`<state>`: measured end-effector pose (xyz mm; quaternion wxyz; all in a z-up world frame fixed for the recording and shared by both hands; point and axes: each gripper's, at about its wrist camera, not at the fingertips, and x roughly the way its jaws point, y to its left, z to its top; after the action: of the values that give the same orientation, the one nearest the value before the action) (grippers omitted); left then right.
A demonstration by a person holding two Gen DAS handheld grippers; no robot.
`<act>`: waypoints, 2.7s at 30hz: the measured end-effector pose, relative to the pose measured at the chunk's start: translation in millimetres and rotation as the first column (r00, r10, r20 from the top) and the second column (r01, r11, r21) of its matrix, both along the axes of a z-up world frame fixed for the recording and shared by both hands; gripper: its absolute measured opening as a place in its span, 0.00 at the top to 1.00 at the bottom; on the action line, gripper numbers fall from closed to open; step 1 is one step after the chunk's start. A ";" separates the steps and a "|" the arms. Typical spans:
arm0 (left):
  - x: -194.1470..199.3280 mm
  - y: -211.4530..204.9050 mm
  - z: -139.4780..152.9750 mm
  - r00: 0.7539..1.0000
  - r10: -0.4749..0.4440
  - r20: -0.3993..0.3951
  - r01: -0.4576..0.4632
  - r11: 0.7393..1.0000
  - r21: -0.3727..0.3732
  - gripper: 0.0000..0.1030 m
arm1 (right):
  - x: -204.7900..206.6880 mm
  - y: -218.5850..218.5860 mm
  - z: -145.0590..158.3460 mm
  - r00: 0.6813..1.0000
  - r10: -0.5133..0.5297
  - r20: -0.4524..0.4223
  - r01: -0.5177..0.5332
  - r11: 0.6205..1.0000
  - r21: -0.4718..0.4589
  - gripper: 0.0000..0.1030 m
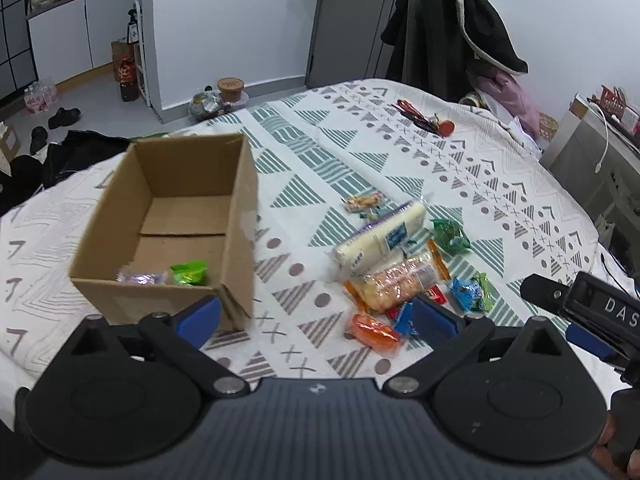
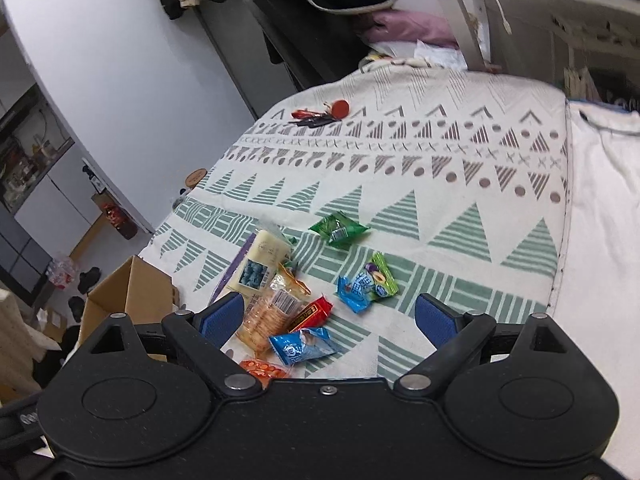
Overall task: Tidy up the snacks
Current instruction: 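Move both tools back over the snack pile, then grasp the orange stick snack with the left tool while the right tool grasps the blue-green candy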
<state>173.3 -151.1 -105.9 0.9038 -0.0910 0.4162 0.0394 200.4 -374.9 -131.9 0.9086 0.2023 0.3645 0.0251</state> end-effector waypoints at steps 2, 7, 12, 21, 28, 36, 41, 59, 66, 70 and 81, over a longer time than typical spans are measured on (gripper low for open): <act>3.8 -4.8 -5.3 1.000 -0.003 -0.007 0.003 1.000 -0.005 0.03 | 3.5 -0.9 -3.6 1.000 -0.005 -0.007 0.005 1.000 0.003 0.10; 13.5 -11.7 -18.3 1.000 0.004 -0.026 -0.004 1.000 -0.026 0.04 | 12.0 -2.1 -13.4 0.999 -0.001 -0.036 0.001 1.000 0.003 0.10; 25.2 -16.9 -33.7 0.998 0.008 -0.058 -0.011 0.999 -0.052 0.17 | 22.1 -6.7 -24.4 0.997 -0.018 -0.071 0.020 1.000 0.019 0.16; 48.3 -31.6 -70.0 0.988 -0.009 -0.153 -0.007 0.994 -0.105 0.40 | 37.1 -8.5 -41.6 0.993 -0.003 -0.116 0.008 0.999 0.041 0.22; 62.3 -33.8 -93.9 0.976 0.002 -0.217 -0.036 0.988 -0.150 0.46 | 48.7 -9.7 -53.4 0.989 0.014 -0.149 -0.005 0.998 0.063 0.27; 75.5 -36.7 -105.6 0.973 0.063 -0.224 -0.103 0.980 -0.171 0.57 | 65.7 -10.7 -67.8 0.983 -0.001 -0.184 0.015 0.997 0.071 0.32; 81.6 -34.9 -106.0 0.972 0.105 -0.212 -0.140 0.977 -0.159 0.70 | 73.7 -7.3 -74.1 0.981 -0.006 -0.194 0.019 0.998 0.066 0.34; 77.4 -16.2 -93.5 0.981 0.120 -0.153 -0.140 0.983 -0.122 0.78 | 108.4 26.2 -89.4 0.977 -0.050 -0.209 0.018 0.988 -0.154 0.41; 71.2 -3.6 -83.1 0.983 0.117 -0.140 -0.135 0.982 -0.132 0.83 | 110.3 39.0 -87.0 0.979 -0.025 -0.201 -0.019 0.977 -0.214 0.65; 66.1 1.0 -77.5 0.986 0.109 -0.129 -0.126 0.984 -0.126 0.83 | 100.7 33.3 -75.0 0.985 -0.043 -0.167 0.010 0.981 -0.192 0.66; 45.2 12.8 -27.8 0.994 0.106 -0.022 -0.108 0.985 -0.134 0.84 | 77.1 44.9 -45.3 0.998 0.035 -0.052 -0.042 0.989 -0.142 0.66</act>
<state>218.5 -138.3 -133.7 0.8892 -0.1737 0.4190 0.0602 277.5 -330.0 -177.2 0.9109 0.1300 0.3914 0.0113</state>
